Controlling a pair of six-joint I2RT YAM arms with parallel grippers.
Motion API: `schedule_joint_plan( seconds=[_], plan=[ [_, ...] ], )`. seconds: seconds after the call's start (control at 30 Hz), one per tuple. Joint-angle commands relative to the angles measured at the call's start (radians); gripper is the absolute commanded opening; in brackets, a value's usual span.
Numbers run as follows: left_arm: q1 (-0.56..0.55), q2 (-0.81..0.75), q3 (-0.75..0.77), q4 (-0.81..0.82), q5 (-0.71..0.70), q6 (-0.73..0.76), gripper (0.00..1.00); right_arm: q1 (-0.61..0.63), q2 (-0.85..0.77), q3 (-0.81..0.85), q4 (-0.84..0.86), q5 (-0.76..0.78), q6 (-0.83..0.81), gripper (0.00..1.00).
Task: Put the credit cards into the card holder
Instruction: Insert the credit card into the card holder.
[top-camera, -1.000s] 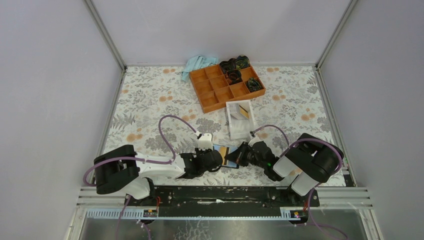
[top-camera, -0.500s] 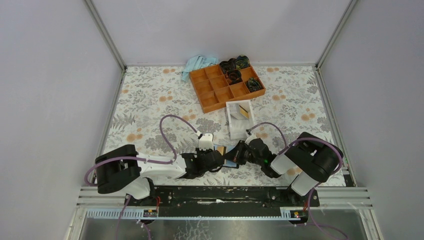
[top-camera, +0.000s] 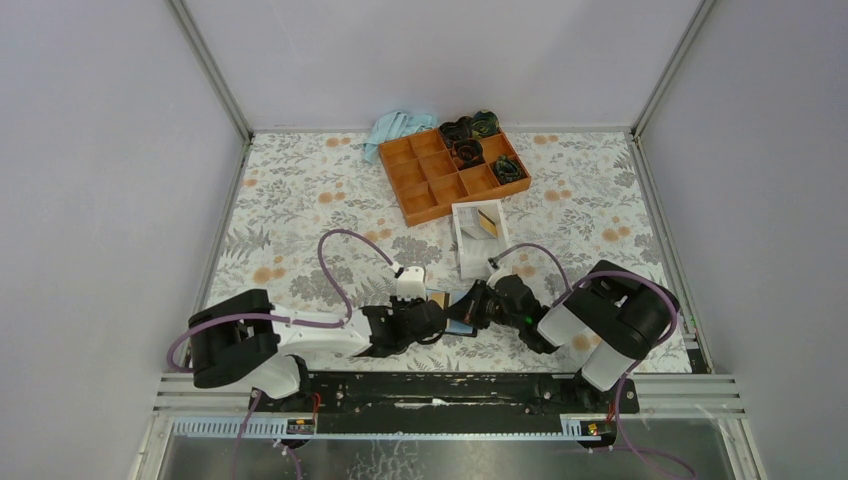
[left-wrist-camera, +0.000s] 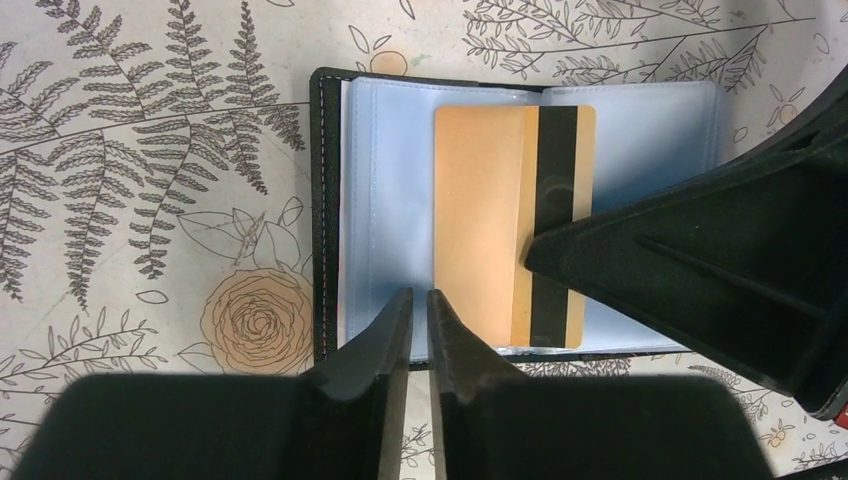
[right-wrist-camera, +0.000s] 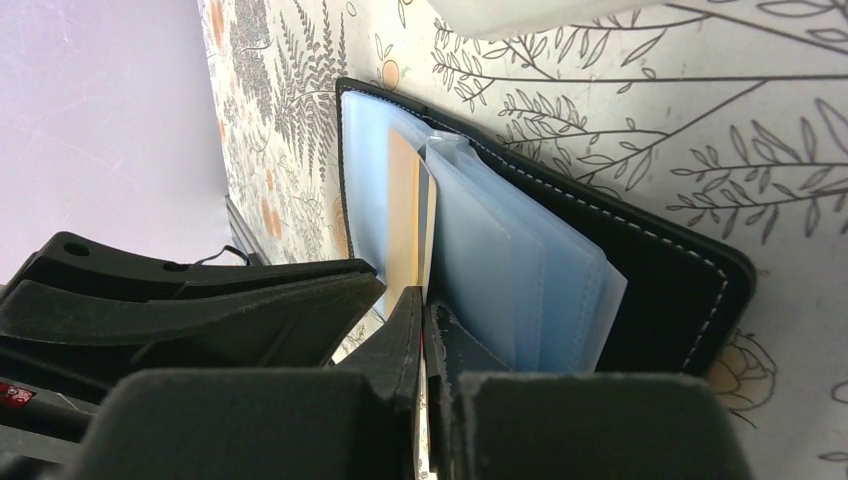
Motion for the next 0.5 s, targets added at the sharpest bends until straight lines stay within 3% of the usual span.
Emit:
schedule_joint_plan(
  seconds=[0.0,0.13,0.47],
  plan=[
    [-0.004,-0.008,-0.029,-0.158,-0.012,-0.021,0.21,0.005,0.052,0.0,-0.148,0.004,-0.049,0.0],
    [-0.003,-0.031,-0.035,-0.194,-0.05,-0.05,0.29,0.005,0.063,-0.004,-0.139,0.005,-0.044,0.0],
    [-0.004,-0.029,-0.042,-0.277,-0.118,-0.138,0.32,0.004,0.048,-0.008,-0.153,0.012,-0.047,0.0]
  ],
)
